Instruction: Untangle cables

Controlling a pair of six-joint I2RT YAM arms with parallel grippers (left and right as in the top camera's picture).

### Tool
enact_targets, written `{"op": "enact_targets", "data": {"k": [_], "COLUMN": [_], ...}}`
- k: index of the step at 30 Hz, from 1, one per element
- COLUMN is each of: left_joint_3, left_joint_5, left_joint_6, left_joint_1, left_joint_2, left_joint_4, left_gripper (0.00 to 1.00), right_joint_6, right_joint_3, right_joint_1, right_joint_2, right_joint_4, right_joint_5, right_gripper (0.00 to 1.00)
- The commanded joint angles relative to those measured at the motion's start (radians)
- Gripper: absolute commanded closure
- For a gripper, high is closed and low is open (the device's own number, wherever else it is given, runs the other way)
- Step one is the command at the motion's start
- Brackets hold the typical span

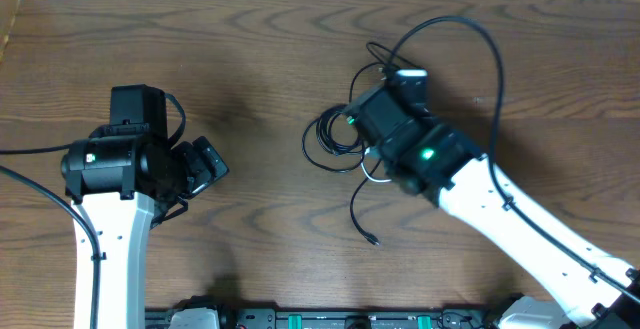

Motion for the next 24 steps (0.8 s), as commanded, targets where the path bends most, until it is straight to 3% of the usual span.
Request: {"op": "enact_targets", "data": {"k": [1, 4, 6, 14, 20, 24], "left_joint_3": [-0.002, -0.002, -0.002, -0.002, -0.002, -0.002], "left_joint_5": [-0.002, -0.002, -0.002, -0.002, -0.002, -0.002], "left_joint_6": [-0.008, -0.008, -0.008, -0.008, -0.009, -0.008], "left_joint_1": [0.004, 0.004, 0.004, 0.004, 0.004, 0.004], "left_joint_2": [0.0, 0.0, 0.0, 0.0, 0.0, 0.0], "left_joint_4": [-0.003, -0.003, -0.003, -0.003, -0.003, -0.003], "left_gripper": [0.01, 0.01, 0.01, 0.01, 0.01, 0.01], "right_joint_6": [0.015, 0.003, 0.0, -0.06, -0.24, -0.257], "right_joint_3": [0.002, 0.0, -0.006, -0.102, -0.183, -0.225], "right_joint_1": [-0.091, -0.19, -0.247, -0.405, -0.43, -0.432], "right_joint_2": [-0.005, -0.005, -0.003, 0.006, 0.032, 0.057], "right_joint_4": [-0.018, -0.047, -0.064, -0.037, 0.131, 0.225], "right_joint_5": [-0.052, -0.156, -0.213, -0.34, -0.554, -0.569], "right_gripper": [0.2, 0.15, 0.01, 0.01, 0.02, 0.01]}}
